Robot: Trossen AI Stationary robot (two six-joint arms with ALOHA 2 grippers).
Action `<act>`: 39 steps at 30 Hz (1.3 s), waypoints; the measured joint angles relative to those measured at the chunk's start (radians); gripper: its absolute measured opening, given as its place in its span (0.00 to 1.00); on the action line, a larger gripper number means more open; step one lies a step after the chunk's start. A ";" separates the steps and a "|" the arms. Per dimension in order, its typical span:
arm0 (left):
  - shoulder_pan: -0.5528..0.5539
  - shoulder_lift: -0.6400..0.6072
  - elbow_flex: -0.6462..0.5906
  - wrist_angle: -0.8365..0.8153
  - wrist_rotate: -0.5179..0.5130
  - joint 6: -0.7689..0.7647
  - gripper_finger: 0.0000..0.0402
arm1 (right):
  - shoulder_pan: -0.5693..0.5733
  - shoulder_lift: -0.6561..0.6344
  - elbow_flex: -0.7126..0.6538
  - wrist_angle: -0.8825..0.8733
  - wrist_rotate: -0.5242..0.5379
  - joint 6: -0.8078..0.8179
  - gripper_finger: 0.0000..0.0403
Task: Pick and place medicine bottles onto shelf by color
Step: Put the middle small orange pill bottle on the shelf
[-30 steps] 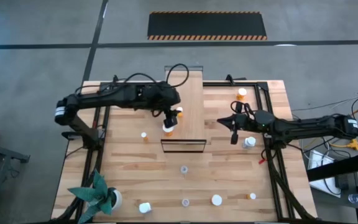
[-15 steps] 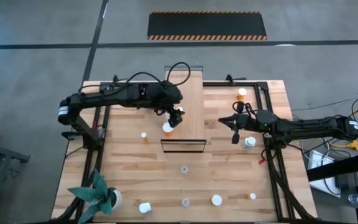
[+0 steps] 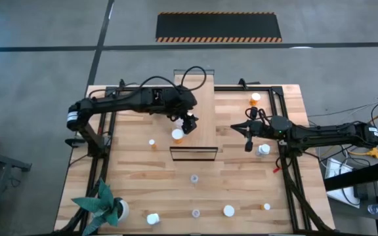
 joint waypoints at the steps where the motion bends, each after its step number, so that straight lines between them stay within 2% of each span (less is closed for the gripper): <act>1: 0.000 0.007 0.004 -0.002 0.000 0.010 0.61 | 0.000 0.001 0.000 -0.001 0.000 0.000 0.02; 20: -0.001 0.022 0.029 -0.044 0.002 0.069 0.61 | 0.000 0.017 0.000 -0.012 0.000 -0.015 0.02; 23: -0.001 0.022 0.027 -0.052 0.001 0.116 0.61 | 0.000 0.021 0.000 -0.012 0.001 -0.015 0.02; 39: 0.013 0.064 -0.008 -0.061 -0.011 0.154 0.61 | 0.000 0.027 0.000 -0.008 0.000 -0.014 0.02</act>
